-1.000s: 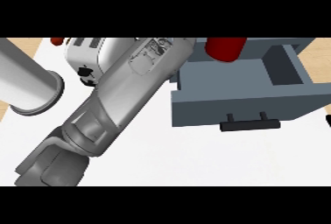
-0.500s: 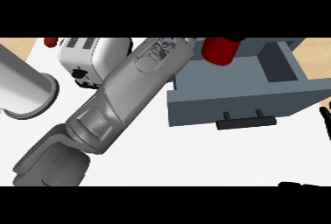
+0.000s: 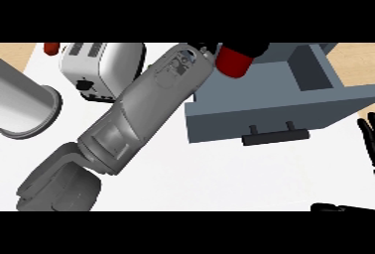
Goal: Pick up the can, place it into the drawer and close the drawer
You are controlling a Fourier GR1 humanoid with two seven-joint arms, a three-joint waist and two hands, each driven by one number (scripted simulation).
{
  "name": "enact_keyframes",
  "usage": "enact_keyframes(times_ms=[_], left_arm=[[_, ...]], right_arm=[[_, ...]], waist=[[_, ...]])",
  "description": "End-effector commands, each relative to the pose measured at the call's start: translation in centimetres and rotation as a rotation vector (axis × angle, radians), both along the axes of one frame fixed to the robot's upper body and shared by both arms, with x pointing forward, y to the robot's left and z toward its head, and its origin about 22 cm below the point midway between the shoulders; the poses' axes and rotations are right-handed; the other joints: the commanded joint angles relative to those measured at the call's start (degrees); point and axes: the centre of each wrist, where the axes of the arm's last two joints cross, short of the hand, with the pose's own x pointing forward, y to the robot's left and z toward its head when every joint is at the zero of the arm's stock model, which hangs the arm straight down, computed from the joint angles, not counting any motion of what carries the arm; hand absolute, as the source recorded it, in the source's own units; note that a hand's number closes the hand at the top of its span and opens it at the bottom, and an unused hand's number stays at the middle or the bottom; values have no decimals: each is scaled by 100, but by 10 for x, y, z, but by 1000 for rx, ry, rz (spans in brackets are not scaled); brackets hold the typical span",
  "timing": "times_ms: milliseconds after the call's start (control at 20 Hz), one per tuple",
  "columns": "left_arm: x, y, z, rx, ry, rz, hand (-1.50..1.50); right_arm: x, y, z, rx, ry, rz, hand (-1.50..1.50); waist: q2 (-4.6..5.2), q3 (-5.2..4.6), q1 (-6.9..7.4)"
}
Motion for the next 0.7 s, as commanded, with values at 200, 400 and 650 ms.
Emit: enact_keyframes(times_ms=[200, 400, 650], left_arm=[[-2, 1, -18, 74, -22, 28, 150], [1, 6, -22, 40, -15, 77, -150], [3, 12, -32, 38, -17, 113, -150]], right_arm=[[1, -3, 8, -13, -26, 5, -150], [11, 3, 9, -3, -35, 12, -150], [0, 8, 13, -2, -29, 37, -150]], waist=[[-3, 1, -76], [48, 1, -108], [62, -1, -224]])
